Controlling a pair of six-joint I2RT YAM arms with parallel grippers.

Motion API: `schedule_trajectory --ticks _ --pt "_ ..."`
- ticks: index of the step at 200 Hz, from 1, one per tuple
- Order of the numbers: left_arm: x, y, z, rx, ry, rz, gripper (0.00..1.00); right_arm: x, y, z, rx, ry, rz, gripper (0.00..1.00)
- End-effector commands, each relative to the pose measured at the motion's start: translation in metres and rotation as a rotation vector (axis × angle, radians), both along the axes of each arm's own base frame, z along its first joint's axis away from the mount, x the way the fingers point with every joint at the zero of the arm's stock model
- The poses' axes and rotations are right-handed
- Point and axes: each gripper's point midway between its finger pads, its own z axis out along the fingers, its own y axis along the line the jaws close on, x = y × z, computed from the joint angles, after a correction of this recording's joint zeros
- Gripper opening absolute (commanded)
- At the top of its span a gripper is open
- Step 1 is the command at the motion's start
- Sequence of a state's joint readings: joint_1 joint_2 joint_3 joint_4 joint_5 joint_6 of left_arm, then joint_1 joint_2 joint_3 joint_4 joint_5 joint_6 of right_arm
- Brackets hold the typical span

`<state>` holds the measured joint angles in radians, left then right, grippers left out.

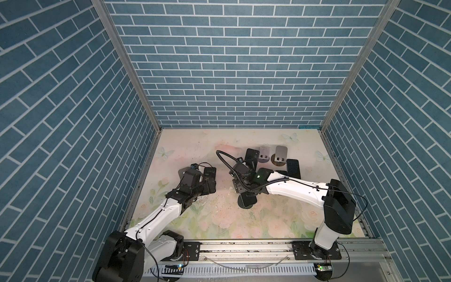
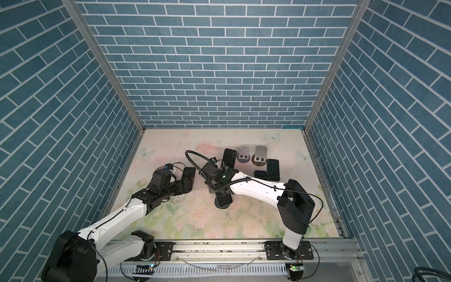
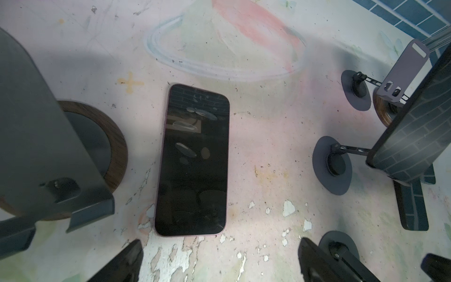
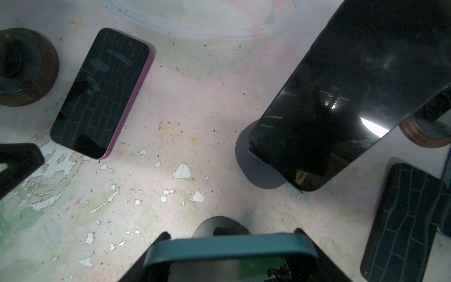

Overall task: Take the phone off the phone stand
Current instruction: 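Close the right gripper on the teal-edged phone and lift it, then carry the teal-edged phone with the right gripper toward the flat phones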

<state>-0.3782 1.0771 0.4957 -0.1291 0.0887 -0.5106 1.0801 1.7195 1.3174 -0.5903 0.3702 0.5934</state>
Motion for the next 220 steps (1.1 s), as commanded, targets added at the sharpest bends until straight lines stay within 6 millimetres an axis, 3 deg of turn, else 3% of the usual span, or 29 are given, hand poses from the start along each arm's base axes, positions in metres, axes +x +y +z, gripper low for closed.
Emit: schedule_trajectory --ticks 1,44,84,118,142,169,220 --pt "-0.002 0.002 -0.002 0.019 -0.008 -0.004 1.00 0.007 -0.002 0.051 0.064 -0.110 -0.004 0.58" --pt "-0.002 0.001 0.005 0.008 -0.031 -0.010 1.00 0.019 -0.032 0.081 0.080 -0.213 -0.061 0.58" --pt "-0.002 -0.002 0.017 -0.020 -0.074 -0.019 1.00 0.032 -0.075 0.079 0.098 -0.214 -0.164 0.58" --pt "-0.002 -0.006 0.029 -0.051 -0.110 -0.036 1.00 0.041 -0.112 0.054 0.094 -0.162 -0.264 0.57" --pt "-0.002 -0.008 0.034 -0.059 -0.121 -0.045 1.00 0.045 -0.128 0.029 0.076 -0.103 -0.312 0.57" --pt "-0.001 -0.006 0.033 -0.052 -0.115 -0.035 1.00 0.048 -0.132 0.003 0.073 -0.039 -0.338 0.58" --pt "-0.001 -0.003 0.027 -0.036 -0.089 -0.018 1.00 0.055 -0.120 -0.028 0.088 0.059 -0.333 0.58"
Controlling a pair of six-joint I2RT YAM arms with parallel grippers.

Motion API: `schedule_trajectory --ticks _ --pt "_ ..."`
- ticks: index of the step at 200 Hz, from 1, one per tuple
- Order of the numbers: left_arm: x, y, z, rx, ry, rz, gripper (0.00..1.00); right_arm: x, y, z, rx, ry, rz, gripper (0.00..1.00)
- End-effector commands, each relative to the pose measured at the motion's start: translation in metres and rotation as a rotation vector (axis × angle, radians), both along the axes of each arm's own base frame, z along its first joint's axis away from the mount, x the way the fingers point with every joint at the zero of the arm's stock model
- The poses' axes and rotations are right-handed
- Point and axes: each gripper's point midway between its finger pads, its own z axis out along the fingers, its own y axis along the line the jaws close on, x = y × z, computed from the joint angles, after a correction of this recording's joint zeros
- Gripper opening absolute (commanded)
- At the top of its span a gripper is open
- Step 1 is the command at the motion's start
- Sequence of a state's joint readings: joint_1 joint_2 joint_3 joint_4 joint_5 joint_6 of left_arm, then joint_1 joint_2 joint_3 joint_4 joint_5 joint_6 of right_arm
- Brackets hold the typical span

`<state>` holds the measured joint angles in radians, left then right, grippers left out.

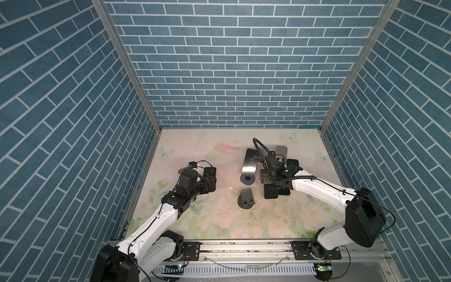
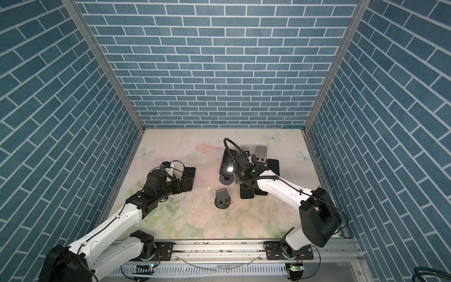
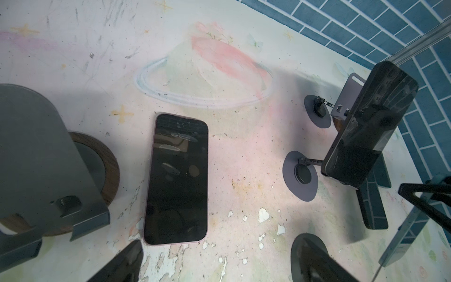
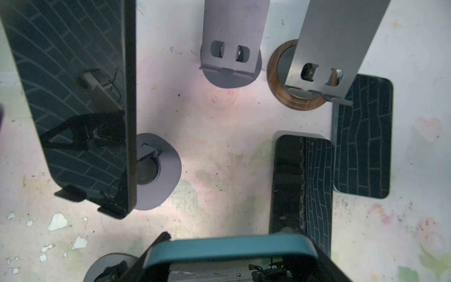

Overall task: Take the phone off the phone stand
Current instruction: 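Carry the teal-edged phone with the right gripper toward the flat phones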

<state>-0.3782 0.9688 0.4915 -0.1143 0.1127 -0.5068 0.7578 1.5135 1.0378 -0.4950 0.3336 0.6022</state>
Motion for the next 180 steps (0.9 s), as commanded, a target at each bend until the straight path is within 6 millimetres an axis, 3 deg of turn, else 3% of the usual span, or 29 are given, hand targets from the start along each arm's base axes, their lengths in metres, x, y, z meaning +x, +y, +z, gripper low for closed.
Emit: schedule_trajectory --ticks 1,51,180 --pt "-0.001 0.002 -0.005 0.020 0.016 0.003 1.00 0.003 0.009 -0.014 0.052 0.039 -0.020 0.58" --pt "-0.001 0.003 -0.006 0.030 0.018 0.008 1.00 0.014 0.009 -0.038 0.020 0.099 -0.039 0.59" --pt "0.001 0.007 -0.009 0.062 0.015 0.012 1.00 0.042 0.004 -0.072 0.009 0.171 -0.076 0.64"
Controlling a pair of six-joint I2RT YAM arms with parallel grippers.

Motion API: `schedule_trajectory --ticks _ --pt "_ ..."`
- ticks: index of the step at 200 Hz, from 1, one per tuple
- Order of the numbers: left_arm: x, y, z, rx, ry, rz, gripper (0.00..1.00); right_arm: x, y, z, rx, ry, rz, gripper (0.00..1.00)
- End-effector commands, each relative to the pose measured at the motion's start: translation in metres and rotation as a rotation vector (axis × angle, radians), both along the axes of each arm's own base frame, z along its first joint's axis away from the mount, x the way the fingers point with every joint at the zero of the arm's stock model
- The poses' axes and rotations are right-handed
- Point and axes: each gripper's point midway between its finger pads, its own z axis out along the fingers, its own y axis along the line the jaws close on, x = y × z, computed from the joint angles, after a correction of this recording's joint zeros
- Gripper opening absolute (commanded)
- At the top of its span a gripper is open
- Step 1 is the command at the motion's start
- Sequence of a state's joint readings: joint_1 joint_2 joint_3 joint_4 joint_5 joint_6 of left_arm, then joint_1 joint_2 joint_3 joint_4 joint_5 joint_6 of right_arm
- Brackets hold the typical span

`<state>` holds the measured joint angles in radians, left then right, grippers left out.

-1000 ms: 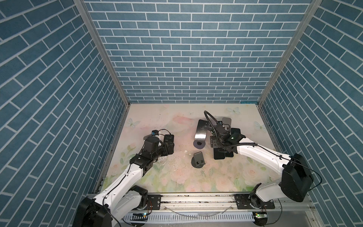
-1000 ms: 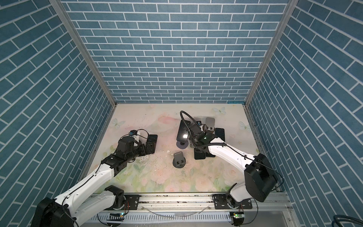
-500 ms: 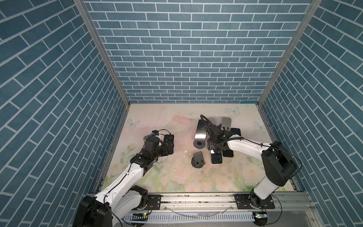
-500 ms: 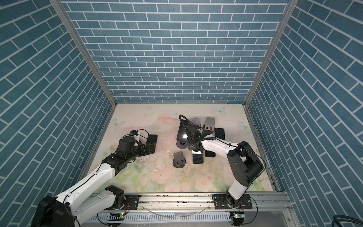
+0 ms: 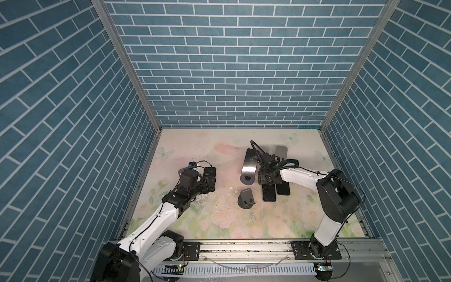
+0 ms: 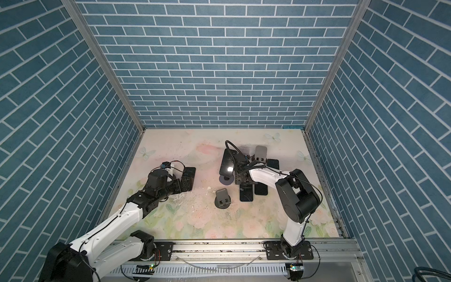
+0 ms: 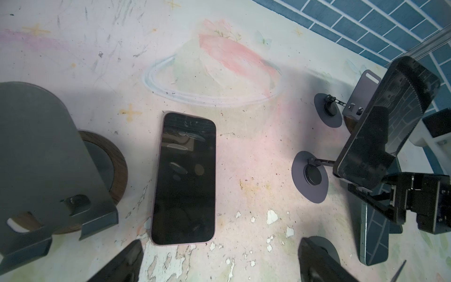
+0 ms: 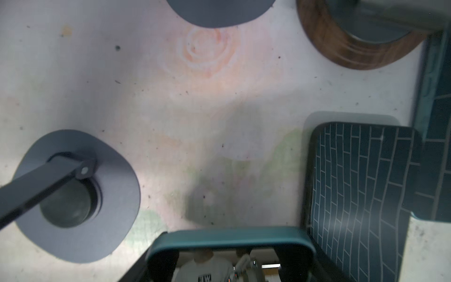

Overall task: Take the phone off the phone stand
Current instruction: 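Carry the teal-edged phone with the right gripper toward the flat phones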

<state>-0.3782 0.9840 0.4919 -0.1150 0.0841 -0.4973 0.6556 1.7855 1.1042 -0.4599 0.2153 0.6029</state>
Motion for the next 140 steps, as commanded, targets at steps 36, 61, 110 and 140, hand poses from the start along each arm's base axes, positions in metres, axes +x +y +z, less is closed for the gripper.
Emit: schedule_trajectory --ticks 36,61,110,140 --pt "0.003 0.002 0.000 0.043 -0.005 -0.005 1.00 0.026 0.009 -0.005 0.030 -0.011 -0.035 0.66" --pt "0.007 0.001 0.001 0.051 -0.009 -0.009 1.00 0.030 0.009 -0.009 0.028 0.001 -0.033 0.67" --pt "0.012 -0.003 0.000 0.048 -0.010 -0.019 1.00 0.031 0.009 -0.015 0.011 0.019 -0.024 0.69" --pt "0.013 -0.004 0.001 0.048 -0.007 -0.025 1.00 0.030 0.007 -0.014 -0.001 0.012 -0.027 0.73"
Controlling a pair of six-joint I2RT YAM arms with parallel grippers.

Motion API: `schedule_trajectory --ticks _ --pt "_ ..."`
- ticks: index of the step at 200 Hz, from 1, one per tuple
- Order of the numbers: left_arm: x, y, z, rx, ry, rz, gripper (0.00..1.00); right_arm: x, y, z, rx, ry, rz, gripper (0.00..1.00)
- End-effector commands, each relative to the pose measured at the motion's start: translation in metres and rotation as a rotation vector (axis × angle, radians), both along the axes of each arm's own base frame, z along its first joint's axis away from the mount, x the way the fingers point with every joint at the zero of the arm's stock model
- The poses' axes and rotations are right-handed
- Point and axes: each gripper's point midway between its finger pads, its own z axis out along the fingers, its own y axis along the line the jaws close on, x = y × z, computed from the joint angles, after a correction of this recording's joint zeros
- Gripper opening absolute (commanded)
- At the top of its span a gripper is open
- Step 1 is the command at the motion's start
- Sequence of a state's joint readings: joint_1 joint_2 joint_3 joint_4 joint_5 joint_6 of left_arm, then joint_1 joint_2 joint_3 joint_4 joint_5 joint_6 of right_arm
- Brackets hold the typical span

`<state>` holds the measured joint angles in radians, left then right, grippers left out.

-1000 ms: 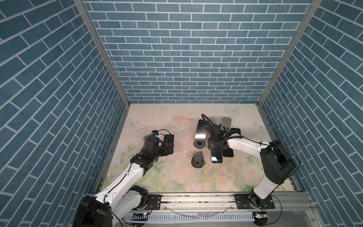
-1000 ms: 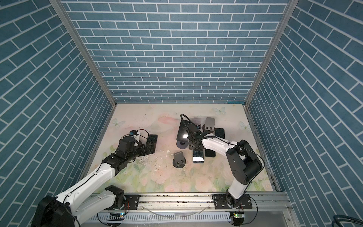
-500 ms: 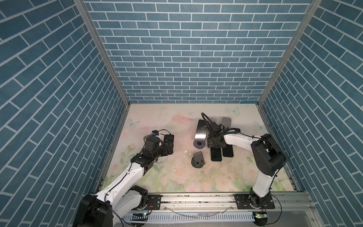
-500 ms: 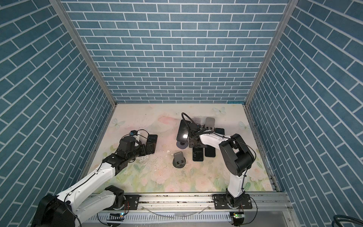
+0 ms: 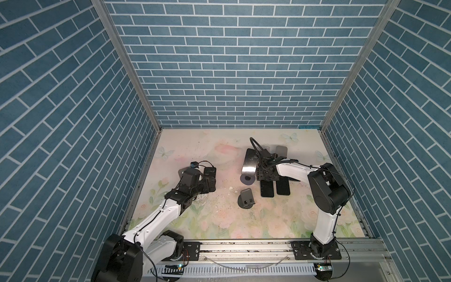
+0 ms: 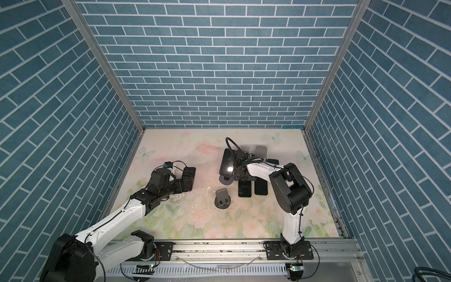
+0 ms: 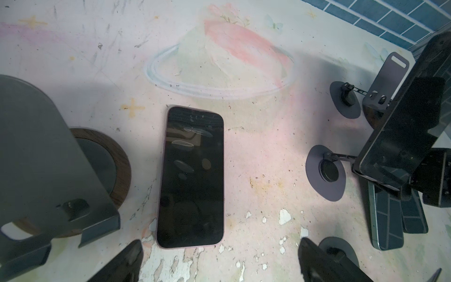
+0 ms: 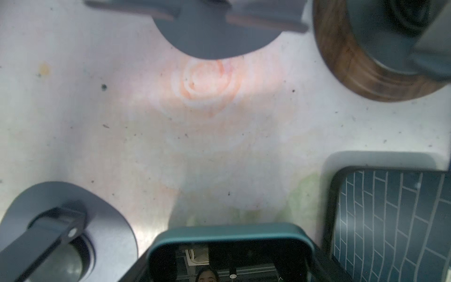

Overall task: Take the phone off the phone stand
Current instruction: 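Carry the teal-edged phone with the right gripper toward the flat phones, then lower the teal-edged phone flat, open right gripper while left gripper reaches forward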

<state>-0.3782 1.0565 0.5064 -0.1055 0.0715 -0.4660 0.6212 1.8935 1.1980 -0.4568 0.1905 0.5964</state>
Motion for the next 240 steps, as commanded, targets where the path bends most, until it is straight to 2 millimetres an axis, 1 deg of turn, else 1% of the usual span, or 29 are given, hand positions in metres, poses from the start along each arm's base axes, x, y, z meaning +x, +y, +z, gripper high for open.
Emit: schedule_trajectory --ticks 1,33,83,109,133,163,180,204,227,240 --pt "0.008 -0.004 0.014 0.001 -0.038 -0.015 1.00 0.007 0.000 -0.002 -0.012 -0.011 -0.008 0.74" --pt "0.007 -0.004 0.014 0.000 -0.038 -0.016 1.00 0.006 -0.005 -0.002 -0.030 -0.022 -0.016 0.78" --pt "0.005 -0.005 0.015 -0.013 -0.039 -0.017 1.00 0.001 -0.015 -0.005 -0.059 -0.019 -0.027 0.81" --pt "0.004 -0.005 0.020 -0.021 -0.048 -0.018 1.00 -0.001 -0.014 -0.003 -0.049 -0.023 -0.024 0.81" --pt "0.002 -0.006 0.025 -0.032 -0.059 -0.023 1.00 0.000 -0.011 0.004 -0.032 -0.036 -0.019 0.81" --pt "-0.002 -0.008 0.026 -0.047 -0.046 -0.018 1.00 0.000 -0.010 0.009 -0.019 -0.042 -0.015 0.81" --pt "-0.006 -0.009 0.030 0.000 -0.047 -0.004 1.00 0.001 -0.009 0.012 -0.011 -0.049 -0.016 0.81" --pt "-0.014 -0.017 0.038 0.069 -0.047 -0.004 1.00 -0.002 -0.010 0.014 -0.003 -0.050 -0.015 0.81" --pt "-0.018 -0.025 0.040 0.092 -0.018 0.013 1.00 -0.002 -0.009 0.019 0.007 -0.062 -0.012 0.81" --pt "-0.021 -0.028 0.039 0.136 -0.010 0.031 1.00 -0.003 -0.010 0.023 0.015 -0.072 -0.012 0.81"
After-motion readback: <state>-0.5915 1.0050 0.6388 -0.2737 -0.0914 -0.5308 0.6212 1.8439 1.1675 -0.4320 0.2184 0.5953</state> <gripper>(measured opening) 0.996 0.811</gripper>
